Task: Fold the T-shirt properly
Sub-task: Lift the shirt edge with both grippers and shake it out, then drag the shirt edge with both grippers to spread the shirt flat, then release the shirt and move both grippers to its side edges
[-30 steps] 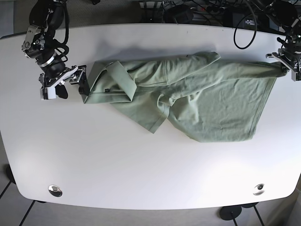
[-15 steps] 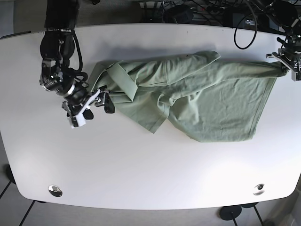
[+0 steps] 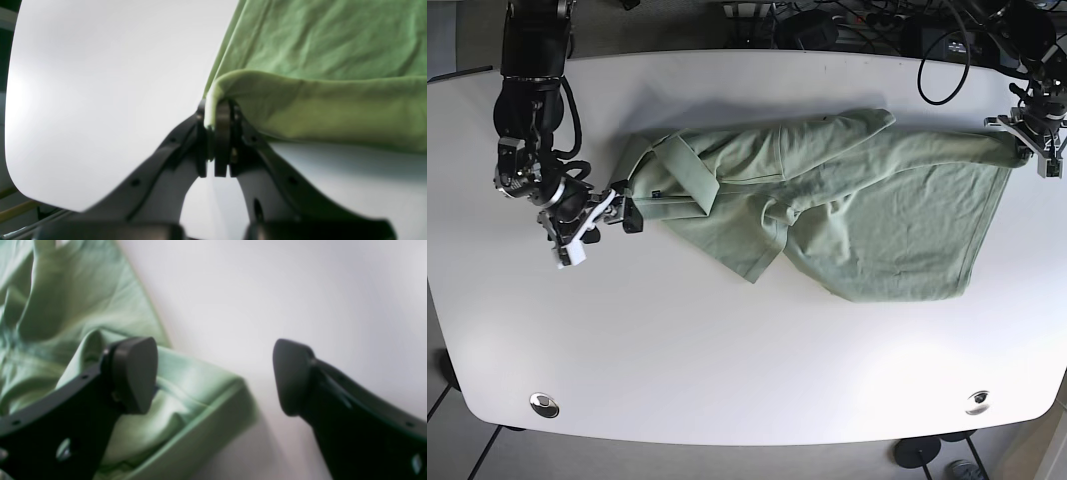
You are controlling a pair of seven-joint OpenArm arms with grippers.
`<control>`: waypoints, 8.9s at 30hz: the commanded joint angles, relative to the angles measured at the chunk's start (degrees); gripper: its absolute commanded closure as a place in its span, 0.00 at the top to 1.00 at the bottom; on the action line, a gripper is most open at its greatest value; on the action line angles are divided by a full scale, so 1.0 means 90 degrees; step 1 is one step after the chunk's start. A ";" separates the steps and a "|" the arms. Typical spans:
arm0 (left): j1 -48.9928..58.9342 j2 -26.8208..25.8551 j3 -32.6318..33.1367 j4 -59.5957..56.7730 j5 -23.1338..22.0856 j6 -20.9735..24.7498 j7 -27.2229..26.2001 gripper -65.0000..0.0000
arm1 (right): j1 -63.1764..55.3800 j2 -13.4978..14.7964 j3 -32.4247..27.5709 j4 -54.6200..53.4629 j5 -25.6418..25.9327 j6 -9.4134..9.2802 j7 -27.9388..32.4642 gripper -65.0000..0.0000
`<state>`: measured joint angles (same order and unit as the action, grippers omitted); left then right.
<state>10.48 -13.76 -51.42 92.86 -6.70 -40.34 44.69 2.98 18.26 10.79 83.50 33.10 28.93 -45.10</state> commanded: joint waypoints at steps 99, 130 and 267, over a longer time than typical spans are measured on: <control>-0.0056 0.0166 -0.0553 0.0959 -0.0071 0.0037 0.1184 0.01 | -0.0121 -0.0412 0.0809 0.0123 0.0654 0.0639 -0.0630 0.78; -0.0193 0.0137 -0.0524 0.0940 -0.0081 0.0037 0.1184 0.01 | 0.0093 -0.1311 -0.0109 -0.0521 -0.0313 0.0630 -0.0649 0.22; -0.3269 -0.0801 0.1440 -0.1619 0.0202 0.0037 -0.0643 0.53 | 0.3561 -0.0266 0.0154 -0.4907 -0.2061 0.1020 0.1588 0.82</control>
<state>-17.69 -19.66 -38.37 77.30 -4.10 -40.12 40.07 33.12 15.07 12.01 38.50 13.52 37.67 -32.12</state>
